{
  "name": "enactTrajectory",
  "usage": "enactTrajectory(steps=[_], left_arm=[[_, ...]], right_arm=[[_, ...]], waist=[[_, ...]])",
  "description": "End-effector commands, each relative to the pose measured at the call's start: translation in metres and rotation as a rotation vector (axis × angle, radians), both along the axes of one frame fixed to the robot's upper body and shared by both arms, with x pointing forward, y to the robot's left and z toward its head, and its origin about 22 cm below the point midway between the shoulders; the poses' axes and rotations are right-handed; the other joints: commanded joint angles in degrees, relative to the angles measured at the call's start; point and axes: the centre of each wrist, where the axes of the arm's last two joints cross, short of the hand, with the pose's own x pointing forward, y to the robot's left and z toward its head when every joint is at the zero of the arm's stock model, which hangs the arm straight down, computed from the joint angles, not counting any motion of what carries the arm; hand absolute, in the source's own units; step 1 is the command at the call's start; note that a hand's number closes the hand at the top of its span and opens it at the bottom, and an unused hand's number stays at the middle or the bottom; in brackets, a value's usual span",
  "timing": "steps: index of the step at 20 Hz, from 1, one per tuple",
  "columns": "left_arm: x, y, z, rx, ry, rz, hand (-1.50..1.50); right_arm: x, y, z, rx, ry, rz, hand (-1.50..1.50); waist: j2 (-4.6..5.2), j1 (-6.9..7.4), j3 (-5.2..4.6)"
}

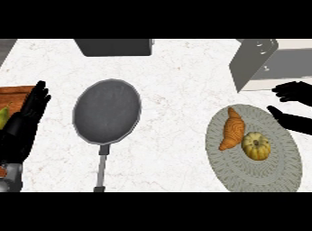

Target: Pick the squash from the placemat and place it in the tiered shelf

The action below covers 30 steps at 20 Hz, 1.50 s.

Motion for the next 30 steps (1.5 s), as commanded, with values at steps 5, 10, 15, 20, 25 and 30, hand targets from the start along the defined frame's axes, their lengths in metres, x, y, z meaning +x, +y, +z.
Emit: enactTrajectory(steps=[5, 10, 15, 20, 25, 30], left_arm=[[0.000, -0.026, 0.012, -0.076, 0.008, -0.126, 0.00], [-0.005, -0.013, 0.008, -0.074, 0.012, -0.105, 0.00], [-0.014, -0.019, 0.007, -0.073, 0.019, -0.132, 0.00], [0.003, -0.004, 0.016, -0.073, 0.000, -0.125, 0.00], [-0.007, -0.037, 0.020, -0.072, 0.004, -0.120, 0.00], [-0.003, -0.020, 0.009, -0.068, -0.001, -0.120, 0.00]], right_arm=[[-0.028, -0.025, 0.025, -0.071, 0.203, 0.110, -1.50], [-0.045, -0.002, 0.058, -0.201, 0.234, 0.150, -1.50], [-0.028, -0.004, 0.095, -0.427, 0.312, 0.148, -1.50], [-0.016, 0.035, 0.104, -0.475, 0.409, 0.201, -1.50], [-0.010, 0.054, 0.064, -0.516, 0.490, 0.222, -1.50], [-0.013, 0.098, 0.050, -0.679, 0.540, 0.229, -1.50]], waist=[[-0.54, 0.64, 0.34], [-0.60, 0.68, 0.30], [-0.50, 1.74, 0.31], [-0.35, 1.86, 0.30], [-0.42, 1.55, 0.37], [-0.40, 1.65, 0.31]])
